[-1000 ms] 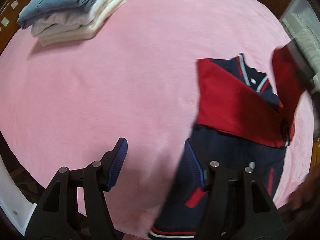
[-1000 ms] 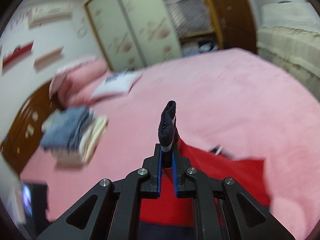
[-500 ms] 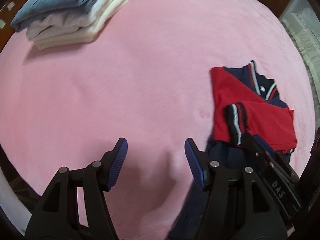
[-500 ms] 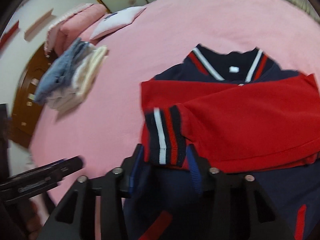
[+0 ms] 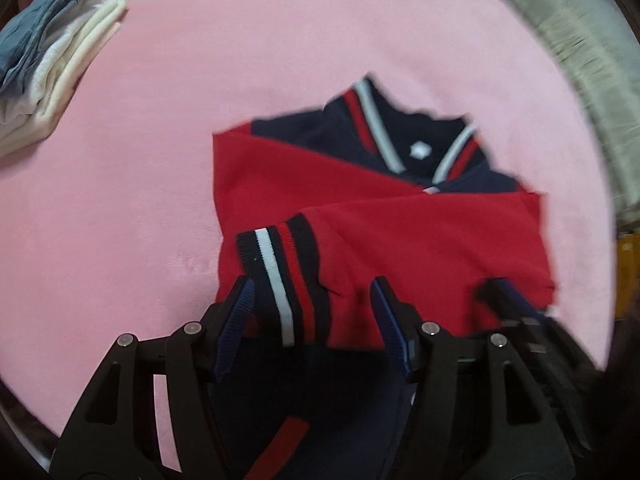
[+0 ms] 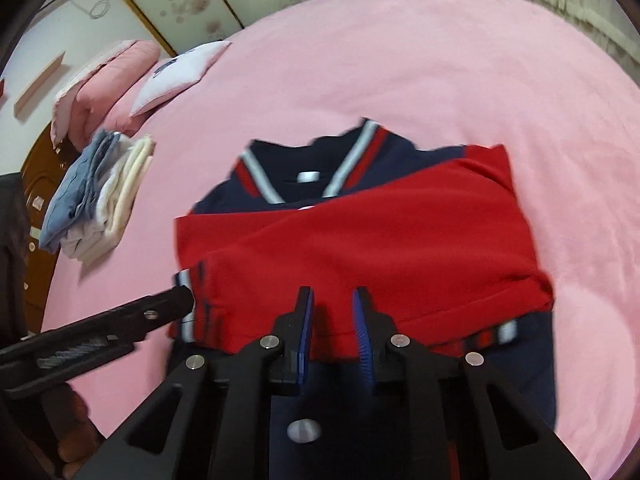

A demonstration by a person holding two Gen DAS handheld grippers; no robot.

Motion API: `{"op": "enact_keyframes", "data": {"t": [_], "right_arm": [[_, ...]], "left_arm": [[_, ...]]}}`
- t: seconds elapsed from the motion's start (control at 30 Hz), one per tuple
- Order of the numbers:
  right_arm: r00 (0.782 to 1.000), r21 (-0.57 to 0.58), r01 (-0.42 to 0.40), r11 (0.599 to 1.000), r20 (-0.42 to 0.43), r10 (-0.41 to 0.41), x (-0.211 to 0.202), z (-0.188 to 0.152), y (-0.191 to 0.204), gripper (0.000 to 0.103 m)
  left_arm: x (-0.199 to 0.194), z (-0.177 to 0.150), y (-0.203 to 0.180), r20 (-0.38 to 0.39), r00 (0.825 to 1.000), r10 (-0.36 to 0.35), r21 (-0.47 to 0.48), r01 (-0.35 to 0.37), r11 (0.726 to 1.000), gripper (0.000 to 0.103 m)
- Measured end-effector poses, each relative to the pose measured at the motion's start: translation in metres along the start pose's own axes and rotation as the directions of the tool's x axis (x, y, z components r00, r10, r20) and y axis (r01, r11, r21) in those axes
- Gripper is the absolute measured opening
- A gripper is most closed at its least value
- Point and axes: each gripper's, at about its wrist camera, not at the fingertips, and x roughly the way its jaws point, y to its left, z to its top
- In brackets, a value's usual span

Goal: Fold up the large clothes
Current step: 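Fold the held sleeve across the jacket body and open the right tool, then grasp the striped hem band with both tools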

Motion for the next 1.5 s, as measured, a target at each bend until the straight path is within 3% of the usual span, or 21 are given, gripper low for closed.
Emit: {"op": "enact_keyframes", "data": {"t": [0.07,0.13,0.2,0.37,0.47,0.53,0.63,0.7,0.77,0.9,1.0,1.07,1.17,1.2,1.3,1.37,1.47,1.5], "right_arm": [[0.998,-0.002,0.063,0.998,-0.013,-0.063,0.004,0.004,-0.021,0.017],[0.996,0.021,0.091,0.996,-0.006,-0.091,0.001,0.007,-0.046,0.002],[0.994,0.046,0.106,0.993,-0.004,-0.106,-0.003,0.009,-0.069,0.0],[0.953,0.04,0.302,0.952,0.007,-0.303,-0.016,0.022,-0.103,0.0],[0.976,0.041,0.21,0.977,0.051,-0.212,-0.028,0.037,-0.111,0.0],[0.996,0.01,0.045,0.999,0.078,-0.045,-0.033,0.049,-0.108,0.0],[0.986,-0.08,-0.162,0.983,-0.044,0.159,-0.008,0.058,-0.091,0.0],[0.969,-0.15,-0.211,0.966,-0.163,0.187,0.019,0.056,-0.077,0.0],[0.972,-0.211,-0.162,0.964,-0.203,0.119,0.036,0.055,-0.071,0.0],[0.986,-0.03,-0.132,0.991,-0.11,0.128,0.038,0.065,-0.107,0.0],[0.999,-0.003,-0.007,1.0,-0.033,0.007,0.024,0.064,-0.133,0.0],[0.998,-0.021,0.07,0.997,0.002,-0.07,0.014,0.064,-0.146,0.0],[0.988,-0.038,0.15,0.988,0.042,-0.149,-0.004,0.068,-0.155,0.0],[0.989,-0.035,0.144,0.989,0.049,-0.142,-0.009,0.068,-0.155,0.0],[0.998,-0.058,-0.003,0.998,0.059,0.007,-0.034,0.062,-0.146,0.003],[0.998,-0.114,-0.056,0.992,0.022,0.059,-0.041,0.05,-0.134,0.003],[0.999,-0.175,0.017,0.984,-0.046,-0.026,-0.032,0.032,-0.122,0.003],[0.995,-0.183,0.075,0.98,-0.058,-0.087,-0.029,0.025,-0.128,0.003]], "left_arm": [[0.017,0.002,-0.002,-0.055,0.996,0.068,-0.03,-0.07,0.997,0.058],[0.028,0.004,0.001,-0.083,0.995,0.063,-0.077,-0.069,0.995,0.058],[0.031,0.006,-0.001,-0.086,0.994,0.072,-0.092,-0.08,0.993,0.059],[0.025,0.01,-0.009,-0.095,0.989,0.109,-0.127,-0.121,0.984,0.059],[0.008,0.015,-0.02,-0.047,0.991,0.123,-0.133,-0.128,0.983,0.059],[-0.009,0.017,-0.028,0.028,0.995,0.1,-0.112,-0.097,0.989,0.059],[-0.009,0.022,-0.04,0.063,0.993,0.098,-0.082,-0.093,0.992,0.059],[0.001,0.027,-0.046,0.035,0.989,0.141,-0.079,-0.138,0.987,0.059],[0.01,0.032,-0.048,0.018,0.987,0.159,-0.095,-0.156,0.983,0.059],[0.022,0.034,-0.033,-0.029,0.984,0.177,-0.179,-0.18,0.967,0.059],[0.02,0.02,-0.014,-0.021,0.995,0.101,-0.248,-0.104,0.963,0.059],[0.022,0.018,-0.011,-0.01,0.998,0.063,-0.26,-0.063,0.963,0.059],[0.016,0.015,-0.016,-0.005,0.998,0.059,-0.272,-0.058,0.96,0.059],[0.01,0.013,-0.02,-0.001,0.998,0.066,-0.269,-0.064,0.961,0.059],[-0.011,0.002,-0.025,0.05,0.998,0.04,-0.217,-0.028,0.976,0.059],[-0.018,-0.009,-0.035,0.066,0.998,0.021,-0.154,-0.011,0.988,0.059],[-0.014,-0.019,-0.031,0.036,0.997,0.073,-0.098,-0.069,0.993,0.059],[-0.016,-0.023,-0.025,0.041,0.996,0.075,-0.099,-0.07,0.993,0.059]]}}
